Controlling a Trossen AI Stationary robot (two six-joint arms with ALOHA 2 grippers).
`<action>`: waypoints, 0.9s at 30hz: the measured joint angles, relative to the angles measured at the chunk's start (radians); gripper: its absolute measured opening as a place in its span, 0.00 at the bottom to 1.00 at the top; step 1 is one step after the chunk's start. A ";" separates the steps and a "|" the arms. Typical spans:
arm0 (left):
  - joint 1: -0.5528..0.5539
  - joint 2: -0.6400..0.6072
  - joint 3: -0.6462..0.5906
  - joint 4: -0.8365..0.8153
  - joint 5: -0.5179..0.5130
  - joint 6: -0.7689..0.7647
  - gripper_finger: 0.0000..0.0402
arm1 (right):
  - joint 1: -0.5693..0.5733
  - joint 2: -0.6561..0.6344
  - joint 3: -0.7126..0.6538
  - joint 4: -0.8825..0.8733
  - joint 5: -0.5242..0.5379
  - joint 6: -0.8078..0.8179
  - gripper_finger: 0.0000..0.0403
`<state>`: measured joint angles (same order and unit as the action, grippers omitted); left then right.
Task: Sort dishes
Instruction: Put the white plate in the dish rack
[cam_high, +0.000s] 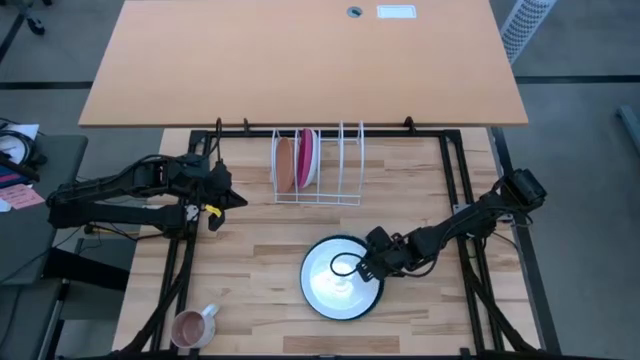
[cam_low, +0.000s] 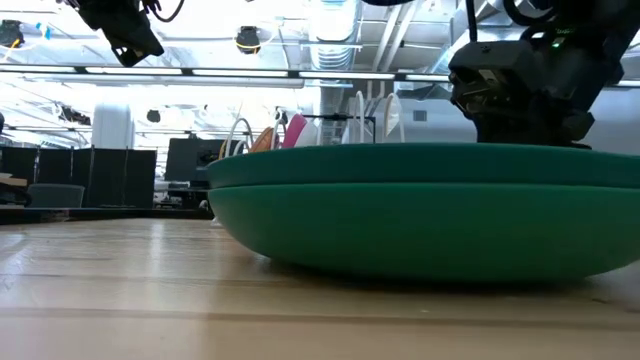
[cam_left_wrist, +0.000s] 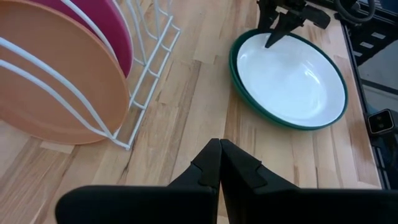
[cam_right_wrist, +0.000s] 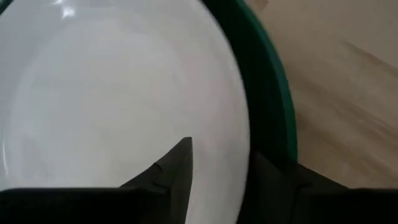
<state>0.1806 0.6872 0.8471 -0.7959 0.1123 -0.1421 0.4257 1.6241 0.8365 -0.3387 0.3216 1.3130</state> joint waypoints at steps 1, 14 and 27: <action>0.000 0.000 0.000 0.000 0.000 0.000 0.00 | -0.002 0.000 -0.001 0.004 0.000 -0.004 0.36; 0.000 0.000 0.000 0.000 -0.006 0.056 0.00 | -0.003 0.001 0.000 0.047 0.046 -0.029 0.04; 0.000 0.000 0.000 0.000 -0.010 0.060 0.00 | -0.009 -0.013 0.000 0.058 0.108 -0.099 0.03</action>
<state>0.1806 0.6870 0.8471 -0.7956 0.1019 -0.0818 0.4171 1.6116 0.8361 -0.2807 0.4292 1.2136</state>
